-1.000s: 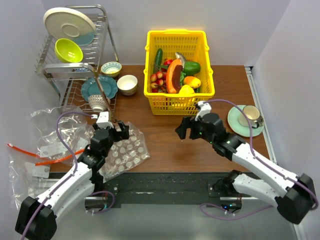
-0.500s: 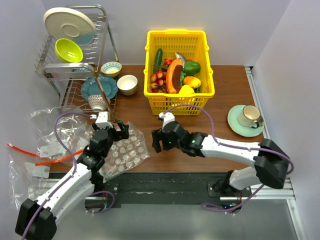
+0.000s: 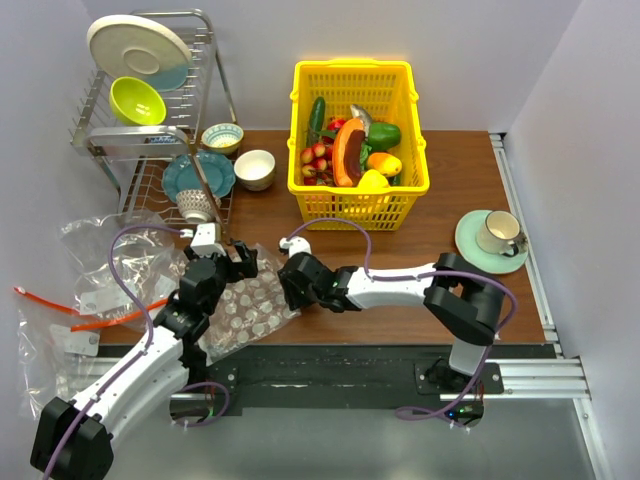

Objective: Place the food in the zip-top bag and seal the zipper
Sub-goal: Move the zipper food storage bag to the center of the board.

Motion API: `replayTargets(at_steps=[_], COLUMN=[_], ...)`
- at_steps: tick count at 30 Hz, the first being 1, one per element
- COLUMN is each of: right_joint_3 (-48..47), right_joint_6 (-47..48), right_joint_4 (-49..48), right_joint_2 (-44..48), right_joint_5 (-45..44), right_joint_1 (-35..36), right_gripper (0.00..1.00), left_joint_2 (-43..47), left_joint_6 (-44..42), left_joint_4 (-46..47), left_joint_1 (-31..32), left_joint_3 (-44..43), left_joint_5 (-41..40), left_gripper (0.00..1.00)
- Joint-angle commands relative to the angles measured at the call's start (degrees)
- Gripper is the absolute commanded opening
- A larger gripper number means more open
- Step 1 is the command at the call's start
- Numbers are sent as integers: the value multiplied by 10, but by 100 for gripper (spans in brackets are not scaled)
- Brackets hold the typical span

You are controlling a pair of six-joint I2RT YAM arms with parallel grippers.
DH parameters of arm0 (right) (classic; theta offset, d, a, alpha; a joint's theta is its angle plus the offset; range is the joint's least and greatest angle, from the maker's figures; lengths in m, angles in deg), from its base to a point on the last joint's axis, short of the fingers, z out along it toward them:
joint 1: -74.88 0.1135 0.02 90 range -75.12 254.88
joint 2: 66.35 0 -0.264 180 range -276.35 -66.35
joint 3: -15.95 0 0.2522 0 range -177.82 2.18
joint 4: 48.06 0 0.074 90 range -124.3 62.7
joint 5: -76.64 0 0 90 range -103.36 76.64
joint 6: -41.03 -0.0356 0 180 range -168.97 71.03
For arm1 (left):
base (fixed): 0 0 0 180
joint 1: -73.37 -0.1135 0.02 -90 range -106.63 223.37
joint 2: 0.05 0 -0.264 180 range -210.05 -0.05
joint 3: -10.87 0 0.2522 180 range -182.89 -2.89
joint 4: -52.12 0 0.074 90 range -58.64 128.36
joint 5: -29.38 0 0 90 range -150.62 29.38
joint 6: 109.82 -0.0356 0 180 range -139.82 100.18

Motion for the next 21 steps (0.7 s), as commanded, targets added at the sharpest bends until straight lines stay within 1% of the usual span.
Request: replayTargets(at_steps=[1, 2, 3, 4, 5, 6, 7, 8, 9, 11, 12, 14, 15, 18, 19, 21], right_joint_3=[-10, -3, 1, 17, 28, 40, 60, 67, 74, 91, 98, 122, 130, 167, 184, 199], right_joint_6=[-20, -21, -22, -24, -28, -29, -34, -38, -39, -44, -48, -68, -76, -117, -129, -155], right_joint_4=[-31, -31, -32, -31, -32, -31, -18, -6, 9, 62, 81, 136, 154, 225, 261, 291], right_joint_2=[-1, 4, 11, 22, 34, 72, 89, 112, 148, 186, 223, 258, 295, 350, 383, 414], right_joint_5=[13, 15, 16, 11, -6, -18, -28, -63, -80, -132, -153, -187, -221, -278, -292, -310], right_joint_1=[4, 3, 4, 3, 3, 3, 2, 2, 3, 2, 2, 1, 1, -9, -14, -25], right_gripper=[24, 12, 2, 0, 0, 0, 0, 0, 0, 0, 0, 0, 0, 0, 0, 0], left_joint_2=[2, 1, 1, 0, -1, 0, 0, -2, -1, -3, -3, -3, -3, -5, -6, -9], left_joint_6=[7, 7, 7, 7, 7, 7, 7, 7, 7, 7, 7, 7, 7, 7, 7, 6], left_joint_4=[20, 20, 20, 20, 20, 20, 21, 21, 22, 22, 22, 22, 22, 22, 23, 25], left_joint_1=[3, 3, 3, 3, 3, 3, 4, 3, 4, 3, 3, 3, 3, 3, 3, 3], left_joint_3=[-6, -7, -7, -7, -7, -7, -7, -7, -7, -7, -7, -7, -6, -7, -7, -7], left_joint_5=[-12, -13, -12, -12, -12, -11, -11, -10, -11, -10, -10, -10, -10, -10, -9, -8], left_gripper=[100, 100, 100, 100, 100, 100, 100, 100, 100, 100, 100, 100, 100, 100, 100, 100])
